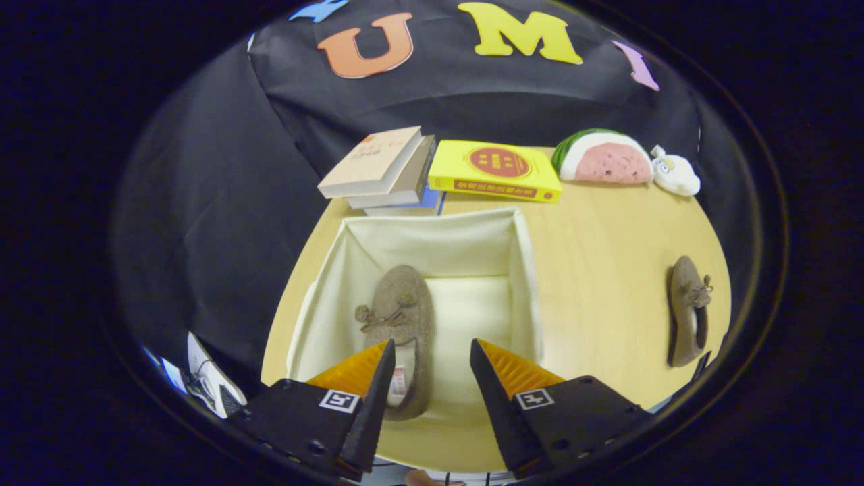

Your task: Open the storage box then place both shoes into the box .Put the left shoe in first, then the right shoe, with the right side of both shoes facing outward in a uniform manner.

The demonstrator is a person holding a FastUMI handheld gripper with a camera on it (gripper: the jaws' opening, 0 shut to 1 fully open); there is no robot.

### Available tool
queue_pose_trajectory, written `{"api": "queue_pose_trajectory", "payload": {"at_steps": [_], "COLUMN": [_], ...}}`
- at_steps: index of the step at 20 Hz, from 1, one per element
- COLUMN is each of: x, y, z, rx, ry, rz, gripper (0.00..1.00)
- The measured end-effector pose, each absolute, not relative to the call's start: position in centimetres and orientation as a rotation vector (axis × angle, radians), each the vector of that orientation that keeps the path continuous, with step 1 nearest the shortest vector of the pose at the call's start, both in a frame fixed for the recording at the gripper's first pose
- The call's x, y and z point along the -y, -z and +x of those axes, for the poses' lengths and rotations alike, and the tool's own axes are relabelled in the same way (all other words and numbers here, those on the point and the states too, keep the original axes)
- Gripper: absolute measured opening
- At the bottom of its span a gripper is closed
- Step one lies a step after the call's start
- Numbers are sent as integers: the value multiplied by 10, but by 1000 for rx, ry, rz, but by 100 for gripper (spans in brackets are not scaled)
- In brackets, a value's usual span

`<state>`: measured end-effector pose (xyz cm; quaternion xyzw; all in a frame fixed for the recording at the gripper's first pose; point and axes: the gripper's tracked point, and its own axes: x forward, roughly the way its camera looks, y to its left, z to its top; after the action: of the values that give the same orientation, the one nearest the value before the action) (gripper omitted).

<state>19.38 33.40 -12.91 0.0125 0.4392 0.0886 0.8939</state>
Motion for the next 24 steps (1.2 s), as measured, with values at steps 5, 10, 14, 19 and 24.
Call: {"api": "queue_pose_trajectory", "payload": {"at_steps": [5, 10, 14, 19, 24], "x": [-268, -183, -88, -5, 66], "y": [80, 74, 90, 127, 154], "z": [179, 172, 182, 182, 195], "rx": [-825, -820, -818, -902, -929], "ry": [-155, -100, 0, 71, 162], "rz": [-54, -71, -138, -116, -84], "gripper": [97, 95, 95, 95, 94]}}
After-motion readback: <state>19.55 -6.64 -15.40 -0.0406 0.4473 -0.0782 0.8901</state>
